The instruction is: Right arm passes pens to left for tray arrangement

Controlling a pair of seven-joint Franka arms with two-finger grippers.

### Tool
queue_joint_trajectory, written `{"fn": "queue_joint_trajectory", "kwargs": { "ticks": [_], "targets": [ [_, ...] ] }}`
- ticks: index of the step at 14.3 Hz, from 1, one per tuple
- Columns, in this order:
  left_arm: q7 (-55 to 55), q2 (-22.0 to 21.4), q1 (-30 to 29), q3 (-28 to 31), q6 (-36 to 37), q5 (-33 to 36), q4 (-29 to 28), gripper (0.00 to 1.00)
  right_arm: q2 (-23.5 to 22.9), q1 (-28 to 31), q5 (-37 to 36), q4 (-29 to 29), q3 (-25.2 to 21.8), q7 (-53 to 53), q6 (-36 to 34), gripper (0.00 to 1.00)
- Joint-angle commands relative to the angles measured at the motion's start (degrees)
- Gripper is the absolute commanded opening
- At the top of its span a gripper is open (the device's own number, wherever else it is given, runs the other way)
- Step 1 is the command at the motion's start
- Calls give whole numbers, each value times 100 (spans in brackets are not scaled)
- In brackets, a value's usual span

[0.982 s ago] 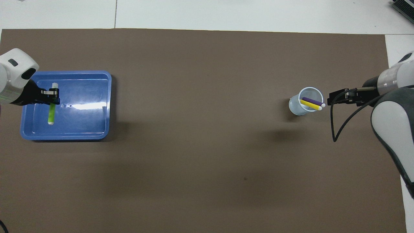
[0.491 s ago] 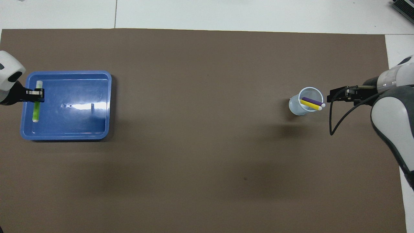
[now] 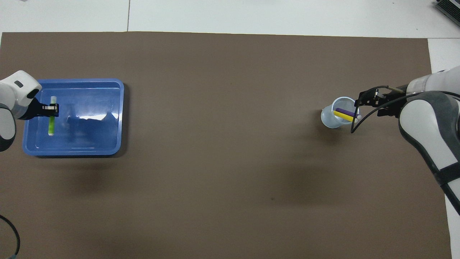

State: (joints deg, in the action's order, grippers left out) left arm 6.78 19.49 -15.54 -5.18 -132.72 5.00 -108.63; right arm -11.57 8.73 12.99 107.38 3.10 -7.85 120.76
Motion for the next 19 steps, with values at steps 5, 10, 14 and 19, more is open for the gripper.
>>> {"fn": "queue_joint_trajectory", "kwargs": {
  "ticks": [5,10,14,19],
  "targets": [
    [341,160,-230,-10,-175,45,79,0,93,-20,353,354,51,-542,149,62],
    [324,327,-239,-10,-605,45,96,0,93,-11,353,363,51,-507,202,50],
    [341,450,-230,60,-799,71,96,0,111,6,362,380,51,-507,141,47],
    [341,459,-221,61,-843,98,79,0,155,41,371,451,51,-498,88,46]
  ]
}}
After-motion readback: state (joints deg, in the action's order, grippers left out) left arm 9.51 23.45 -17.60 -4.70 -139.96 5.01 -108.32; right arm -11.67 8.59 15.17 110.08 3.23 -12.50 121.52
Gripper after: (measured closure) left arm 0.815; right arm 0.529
